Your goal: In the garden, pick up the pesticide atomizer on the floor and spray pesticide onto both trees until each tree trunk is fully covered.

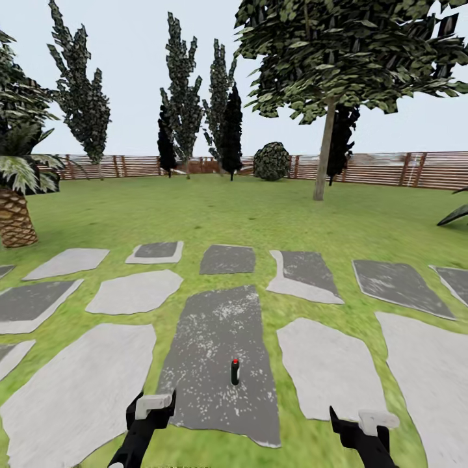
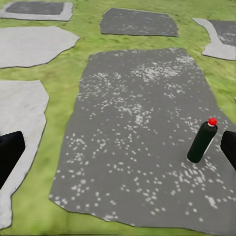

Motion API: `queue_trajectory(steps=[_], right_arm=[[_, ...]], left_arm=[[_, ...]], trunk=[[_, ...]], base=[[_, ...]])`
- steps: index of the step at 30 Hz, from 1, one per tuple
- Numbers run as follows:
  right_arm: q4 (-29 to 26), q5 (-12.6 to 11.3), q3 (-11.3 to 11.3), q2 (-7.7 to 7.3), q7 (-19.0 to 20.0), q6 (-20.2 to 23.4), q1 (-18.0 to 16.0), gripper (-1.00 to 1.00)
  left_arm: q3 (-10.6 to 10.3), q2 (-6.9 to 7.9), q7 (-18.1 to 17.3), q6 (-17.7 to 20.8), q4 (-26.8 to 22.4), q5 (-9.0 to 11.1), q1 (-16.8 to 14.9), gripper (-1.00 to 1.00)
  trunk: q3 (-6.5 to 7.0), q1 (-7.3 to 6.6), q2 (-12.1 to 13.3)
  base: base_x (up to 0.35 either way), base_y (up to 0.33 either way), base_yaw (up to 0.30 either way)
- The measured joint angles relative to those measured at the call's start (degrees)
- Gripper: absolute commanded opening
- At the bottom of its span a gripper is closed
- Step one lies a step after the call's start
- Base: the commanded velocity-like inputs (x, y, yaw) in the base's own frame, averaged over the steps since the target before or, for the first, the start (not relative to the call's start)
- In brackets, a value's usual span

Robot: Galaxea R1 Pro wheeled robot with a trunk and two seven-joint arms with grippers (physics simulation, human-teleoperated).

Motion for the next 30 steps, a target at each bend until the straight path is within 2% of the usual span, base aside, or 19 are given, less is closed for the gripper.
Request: queue_trajectory(steps=[12,30], right_arm=[[-0.01,0.0,0.0,0.0,0.0,-0.01,0.01,1.0],[-0.02,0.0,0.02,0.0,0.0,-0.02,0.02,1.0]], left_arm=[[0.01,0.0,0.0,0.0,0.01,0.0,-0.01,1.0],[0.01,-0.01,0.0,-0.01,0.02,0.0,-0.02,1.0]], trunk=[[0.0,0.0,0.0],[0.0,0.0,0.0]], base=[[0.0,-0.304,0.254],[0.0,-0.304,0.014]])
